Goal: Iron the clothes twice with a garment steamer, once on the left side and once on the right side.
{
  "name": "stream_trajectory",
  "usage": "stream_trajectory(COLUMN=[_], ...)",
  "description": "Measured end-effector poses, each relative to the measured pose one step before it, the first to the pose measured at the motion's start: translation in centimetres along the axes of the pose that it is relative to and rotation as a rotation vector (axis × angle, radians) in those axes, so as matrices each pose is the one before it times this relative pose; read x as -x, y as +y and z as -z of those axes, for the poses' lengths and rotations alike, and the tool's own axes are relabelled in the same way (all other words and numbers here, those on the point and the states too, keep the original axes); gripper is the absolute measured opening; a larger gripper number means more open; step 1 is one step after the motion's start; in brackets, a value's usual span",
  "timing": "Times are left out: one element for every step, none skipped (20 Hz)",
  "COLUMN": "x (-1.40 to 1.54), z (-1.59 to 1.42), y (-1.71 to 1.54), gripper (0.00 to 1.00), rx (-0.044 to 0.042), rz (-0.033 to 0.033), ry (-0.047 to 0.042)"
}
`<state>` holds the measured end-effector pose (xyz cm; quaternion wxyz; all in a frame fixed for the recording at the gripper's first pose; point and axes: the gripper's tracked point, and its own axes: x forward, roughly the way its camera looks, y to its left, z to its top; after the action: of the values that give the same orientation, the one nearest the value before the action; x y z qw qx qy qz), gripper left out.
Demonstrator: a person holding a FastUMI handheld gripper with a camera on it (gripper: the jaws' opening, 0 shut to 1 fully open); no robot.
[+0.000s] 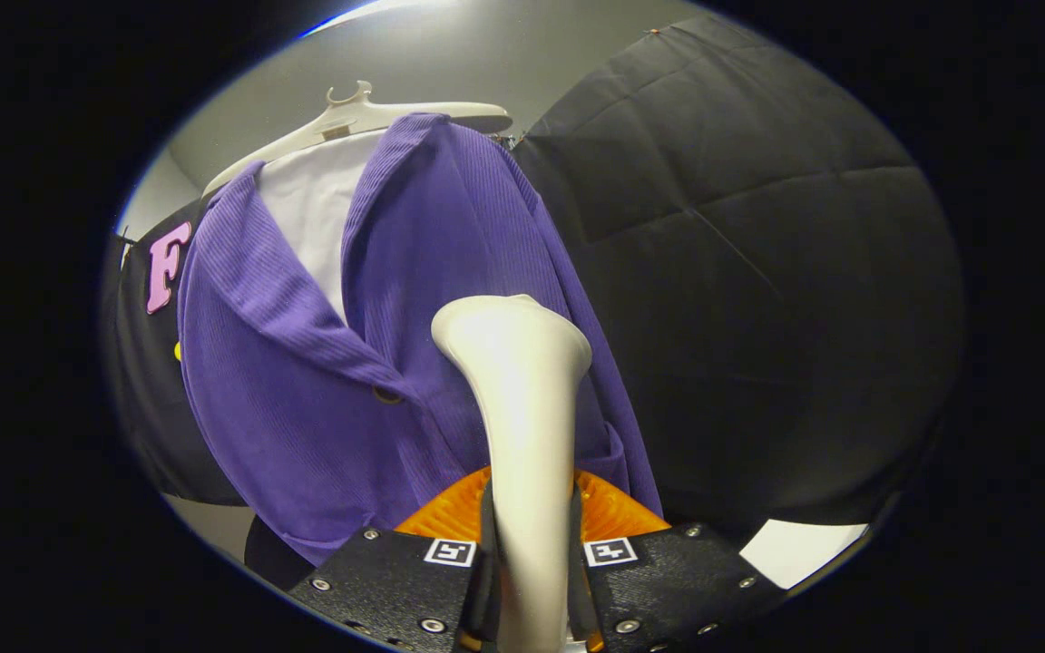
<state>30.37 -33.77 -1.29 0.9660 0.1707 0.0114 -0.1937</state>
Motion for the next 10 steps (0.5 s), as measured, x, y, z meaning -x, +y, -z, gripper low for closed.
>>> stream_trajectory(x=[0.356, 0.256, 0.145, 0.1, 0.153, 0.073, 0.064, 0.02, -0.214, -0.135], z=[1.013, 0.885, 0.792, 0.855, 0.892, 0.691, 0.389, 0.45, -0.061, 0.048], y=[-0.171, -0.012, -0.097, 0.015, 0.031, -0.136, -0.133, -0.171, 0.144, 0.018], gripper=[0.29, 0.29, 0.29, 0.29, 0.29, 0.29, 0.29, 0.29, 0.29, 0.29], rx=[0.00858, 0.00975, 0.00812, 0.00579, 0.00616, 0.00354, 0.00194, 0.00198, 0.00349, 0.00567], rz=[0.00101, 0.00034, 0.00101, -0.00097, 0.00051, 0.00076, 0.00103, 0.00054, 0.00118, 0.00044], ry=[0.01487, 0.01277, 0.01186, 0.01362, 0.01058, 0.01023, 0.00587, 0.00367, 0.00122, 0.0012])
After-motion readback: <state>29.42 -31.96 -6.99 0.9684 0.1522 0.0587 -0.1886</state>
